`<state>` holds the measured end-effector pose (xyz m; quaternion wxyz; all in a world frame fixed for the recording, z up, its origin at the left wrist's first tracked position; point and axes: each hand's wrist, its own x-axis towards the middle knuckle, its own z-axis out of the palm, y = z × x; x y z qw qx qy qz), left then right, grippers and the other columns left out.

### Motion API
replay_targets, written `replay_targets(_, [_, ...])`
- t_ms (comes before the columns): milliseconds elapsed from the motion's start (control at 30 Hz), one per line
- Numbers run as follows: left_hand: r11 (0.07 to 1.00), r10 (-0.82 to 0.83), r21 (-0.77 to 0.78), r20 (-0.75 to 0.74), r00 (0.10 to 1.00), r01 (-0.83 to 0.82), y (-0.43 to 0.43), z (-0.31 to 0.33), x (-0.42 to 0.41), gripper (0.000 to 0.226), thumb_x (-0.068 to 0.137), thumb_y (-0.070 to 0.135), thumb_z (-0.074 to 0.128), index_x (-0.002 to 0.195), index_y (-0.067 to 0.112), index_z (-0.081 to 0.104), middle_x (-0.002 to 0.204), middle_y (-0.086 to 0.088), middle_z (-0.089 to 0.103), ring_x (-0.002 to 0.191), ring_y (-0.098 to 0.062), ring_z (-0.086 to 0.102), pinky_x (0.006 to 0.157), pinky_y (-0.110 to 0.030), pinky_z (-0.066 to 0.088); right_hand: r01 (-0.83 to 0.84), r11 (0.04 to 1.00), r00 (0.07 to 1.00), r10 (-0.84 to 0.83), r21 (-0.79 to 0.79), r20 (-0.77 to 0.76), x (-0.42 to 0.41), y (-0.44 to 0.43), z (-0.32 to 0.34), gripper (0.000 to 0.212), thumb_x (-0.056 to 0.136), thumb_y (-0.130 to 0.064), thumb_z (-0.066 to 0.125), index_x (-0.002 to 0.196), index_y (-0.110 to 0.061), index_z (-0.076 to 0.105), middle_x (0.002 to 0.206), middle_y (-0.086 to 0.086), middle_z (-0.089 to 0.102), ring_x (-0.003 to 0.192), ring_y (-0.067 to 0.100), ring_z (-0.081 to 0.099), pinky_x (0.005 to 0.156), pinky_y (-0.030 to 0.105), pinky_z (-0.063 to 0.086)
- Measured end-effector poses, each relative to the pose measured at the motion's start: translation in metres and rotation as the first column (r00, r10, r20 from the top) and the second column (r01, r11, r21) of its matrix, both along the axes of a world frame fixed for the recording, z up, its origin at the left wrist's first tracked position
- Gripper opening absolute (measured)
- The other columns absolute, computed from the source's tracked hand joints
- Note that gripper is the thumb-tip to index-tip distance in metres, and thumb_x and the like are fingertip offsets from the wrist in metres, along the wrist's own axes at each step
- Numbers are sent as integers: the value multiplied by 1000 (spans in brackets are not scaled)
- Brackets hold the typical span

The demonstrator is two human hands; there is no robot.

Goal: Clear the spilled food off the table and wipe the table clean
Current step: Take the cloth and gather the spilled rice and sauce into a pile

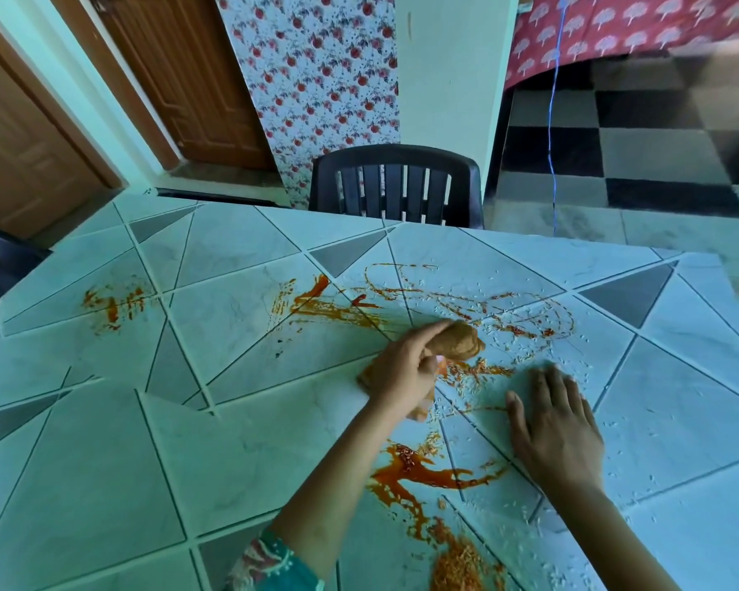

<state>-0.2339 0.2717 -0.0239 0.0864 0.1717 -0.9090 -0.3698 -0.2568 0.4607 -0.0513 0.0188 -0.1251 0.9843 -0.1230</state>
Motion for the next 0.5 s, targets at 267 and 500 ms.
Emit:
replay_targets(267, [867, 449, -199, -89, 889, -457, -125, 26, -47, 45, 89, 9, 56, 131, 25, 53, 120, -11, 63, 107, -33, 58, 83, -35, 46, -4, 1000, 1000, 4, -15, -26, -1, 2, -3, 82, 88, -58, 8, 139, -4, 41, 148, 16, 36, 138, 33, 31, 111, 41, 26])
replay_targets(500, [865, 459, -262, 71, 885, -428, -90, 5, -62, 45, 90, 12, 54, 129, 34, 50, 110, -6, 67, 85, -29, 66, 69, -39, 56, 4, 999, 999, -6, -41, -41, -2, 3, -6, 73, 90, -53, 18, 132, -2, 50, 141, 19, 44, 131, 37, 41, 105, 45, 35])
